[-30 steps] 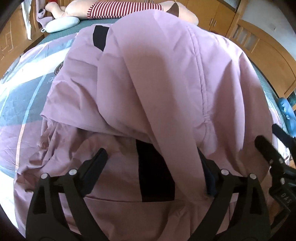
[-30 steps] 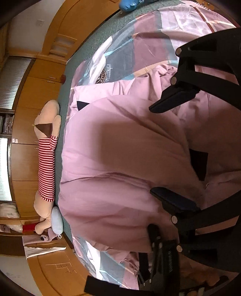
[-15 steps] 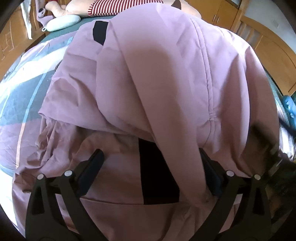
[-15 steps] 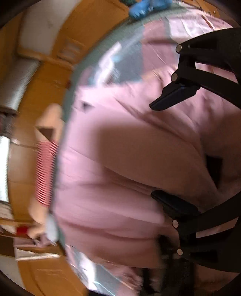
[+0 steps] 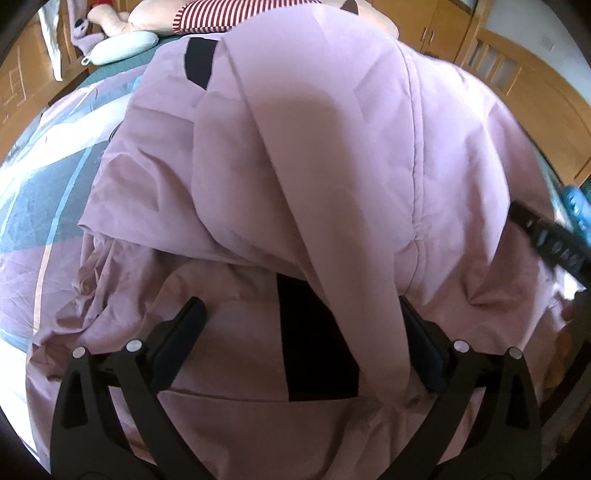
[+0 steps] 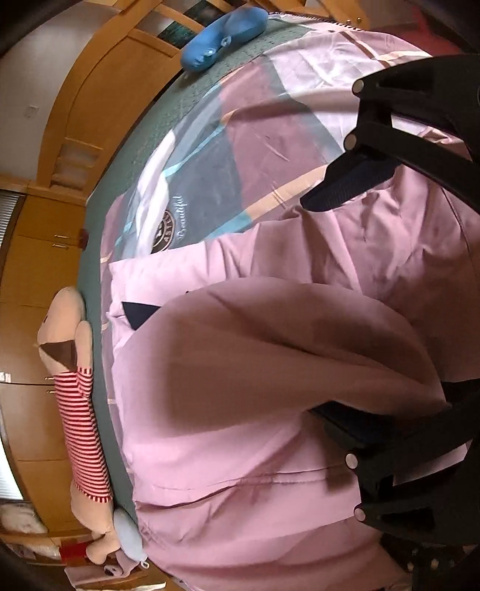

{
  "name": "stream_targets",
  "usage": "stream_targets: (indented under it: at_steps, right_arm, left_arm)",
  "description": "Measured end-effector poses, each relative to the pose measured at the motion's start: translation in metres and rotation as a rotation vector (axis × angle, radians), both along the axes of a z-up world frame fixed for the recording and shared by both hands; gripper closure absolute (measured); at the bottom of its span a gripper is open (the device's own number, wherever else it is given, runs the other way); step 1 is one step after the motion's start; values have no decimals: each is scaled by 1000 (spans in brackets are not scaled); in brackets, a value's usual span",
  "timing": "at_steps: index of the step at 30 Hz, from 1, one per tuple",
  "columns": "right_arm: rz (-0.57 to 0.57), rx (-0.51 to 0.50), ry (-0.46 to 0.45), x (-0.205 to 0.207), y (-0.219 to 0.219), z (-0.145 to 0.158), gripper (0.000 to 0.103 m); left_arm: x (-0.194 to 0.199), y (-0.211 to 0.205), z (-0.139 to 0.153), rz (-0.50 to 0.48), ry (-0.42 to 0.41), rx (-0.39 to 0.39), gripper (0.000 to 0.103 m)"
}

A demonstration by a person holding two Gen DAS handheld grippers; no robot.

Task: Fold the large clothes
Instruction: 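Open the right gripper and lift it off the folded jacket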

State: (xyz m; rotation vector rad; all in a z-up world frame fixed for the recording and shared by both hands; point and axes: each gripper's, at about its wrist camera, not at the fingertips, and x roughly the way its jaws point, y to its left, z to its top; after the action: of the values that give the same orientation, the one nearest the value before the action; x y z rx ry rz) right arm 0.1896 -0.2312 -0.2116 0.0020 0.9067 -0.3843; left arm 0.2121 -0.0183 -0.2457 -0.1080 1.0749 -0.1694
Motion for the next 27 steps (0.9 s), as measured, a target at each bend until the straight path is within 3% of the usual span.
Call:
stream_targets:
  at_steps: [2, 4, 7, 10, 13, 15, 18, 21, 24, 27]
  right_arm:
    - [-1, 35, 9, -1, -4, -3, 6]
    - [-6, 95, 9, -6, -10, -4, 6]
    - [-3, 108, 0, -13, -14, 1, 6]
    - [-2, 107, 1, -15, -20, 6, 6]
    - [0, 139, 4, -18, -26, 7, 6]
    - [23, 160, -49, -24, -26, 15, 6]
    - [140, 169, -165, -40, -12, 35, 6]
    - [369, 113, -212, -58, 23, 45, 6]
    - [535, 78, -130, -66, 51, 31, 6]
    - [596, 38, 102, -60, 69, -14, 6]
  left_arm:
    - [-3, 13, 13, 27, -36, -64, 6]
    - [-4, 21, 21, 35, -63, -66, 6]
    - [4, 27, 13, 33, -24, -58, 6]
    - [7, 37, 5, 58, 26, -99, 6]
    - [4, 39, 6, 49, 24, -87, 6]
    - [0, 40, 9, 48, 15, -90, 6]
    - [-4, 46, 19, 49, -3, -113, 7]
    - [-8, 50, 27, 55, -22, -106, 7]
    - [-13, 53, 29, 57, -14, -101, 7]
    - [-13, 54, 24, 56, 14, -95, 6]
